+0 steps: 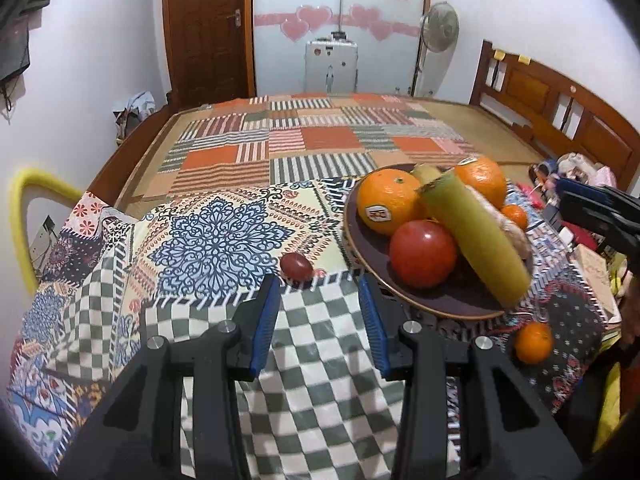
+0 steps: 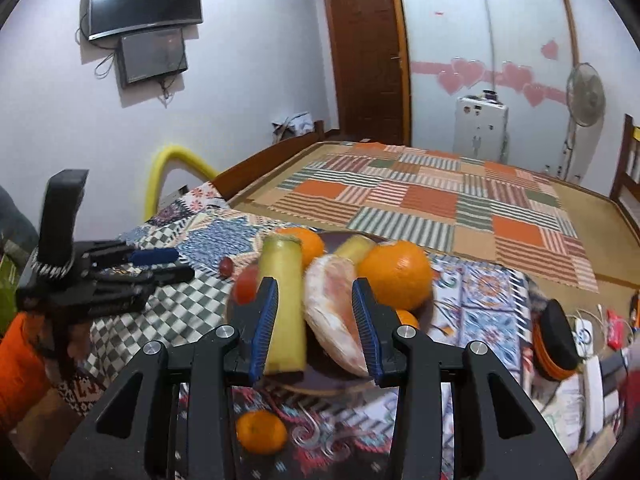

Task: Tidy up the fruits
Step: 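Close the left tool on the second dark red date on the cloth, then lift the date toward the plate with the left tool while the right tool grasps a mandarin, then lower the date and the mandarin onto the plate and open both tools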

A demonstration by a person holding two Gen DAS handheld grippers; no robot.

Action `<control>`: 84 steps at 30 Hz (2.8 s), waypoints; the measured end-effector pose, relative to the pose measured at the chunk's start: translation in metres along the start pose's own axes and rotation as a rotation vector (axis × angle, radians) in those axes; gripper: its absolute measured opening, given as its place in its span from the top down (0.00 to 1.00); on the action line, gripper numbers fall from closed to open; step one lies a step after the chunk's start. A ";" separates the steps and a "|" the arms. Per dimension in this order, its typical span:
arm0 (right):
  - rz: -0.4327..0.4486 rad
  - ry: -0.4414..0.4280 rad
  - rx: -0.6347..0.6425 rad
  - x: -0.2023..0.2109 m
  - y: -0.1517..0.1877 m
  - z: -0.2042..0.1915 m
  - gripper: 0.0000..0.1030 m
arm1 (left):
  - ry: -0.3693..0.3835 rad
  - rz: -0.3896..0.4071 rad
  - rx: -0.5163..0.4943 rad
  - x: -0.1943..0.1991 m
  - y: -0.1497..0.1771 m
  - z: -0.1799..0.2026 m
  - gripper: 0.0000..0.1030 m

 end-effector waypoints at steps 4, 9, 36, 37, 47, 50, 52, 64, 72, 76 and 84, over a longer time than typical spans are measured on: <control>-0.005 0.051 0.005 0.003 0.008 0.011 0.65 | -0.023 -0.042 -0.017 -0.020 0.000 -0.003 0.61; -0.007 0.100 -0.019 0.004 0.018 0.030 0.65 | -0.047 -0.080 -0.002 -0.040 0.003 -0.008 0.61; -0.015 0.048 -0.027 0.018 0.038 0.021 0.65 | -0.087 -0.100 0.016 -0.054 0.006 -0.013 0.81; -0.017 0.040 -0.028 0.019 0.039 0.018 0.65 | -0.084 -0.096 0.016 -0.049 0.008 -0.011 0.81; -0.075 -0.063 -0.045 0.021 0.061 -0.020 0.65 | -0.040 -0.008 -0.052 0.035 0.029 0.022 0.81; -0.097 -0.078 -0.046 0.016 0.068 -0.028 0.65 | -0.017 0.008 -0.067 0.054 0.039 0.033 0.81; -0.114 -0.078 -0.047 0.012 0.073 -0.032 0.65 | 0.005 0.008 -0.066 0.061 0.046 0.039 0.81; -0.136 -0.039 -0.026 0.004 0.078 -0.029 0.66 | 0.067 -0.022 -0.035 0.057 0.066 0.050 0.81; -0.094 -0.028 -0.020 0.011 0.066 -0.024 0.69 | 0.071 0.009 -0.034 0.057 0.049 0.050 0.81; -0.052 -0.003 -0.020 0.016 0.052 -0.014 0.69 | 0.079 0.043 -0.035 0.056 0.031 0.053 0.81; 0.018 0.050 -0.019 0.011 0.027 0.010 0.69 | 0.119 0.069 -0.011 0.037 0.004 0.058 0.81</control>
Point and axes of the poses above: each gripper's, at about its wrist camera, not at the fingertips, and x roughly against the way its jaws point, z to its right, y to its underside, the point moved 1 cm from there along -x, roughly the way its jaws point, and after that the axes turned 10 degrees about z, right-handed, at the moved point
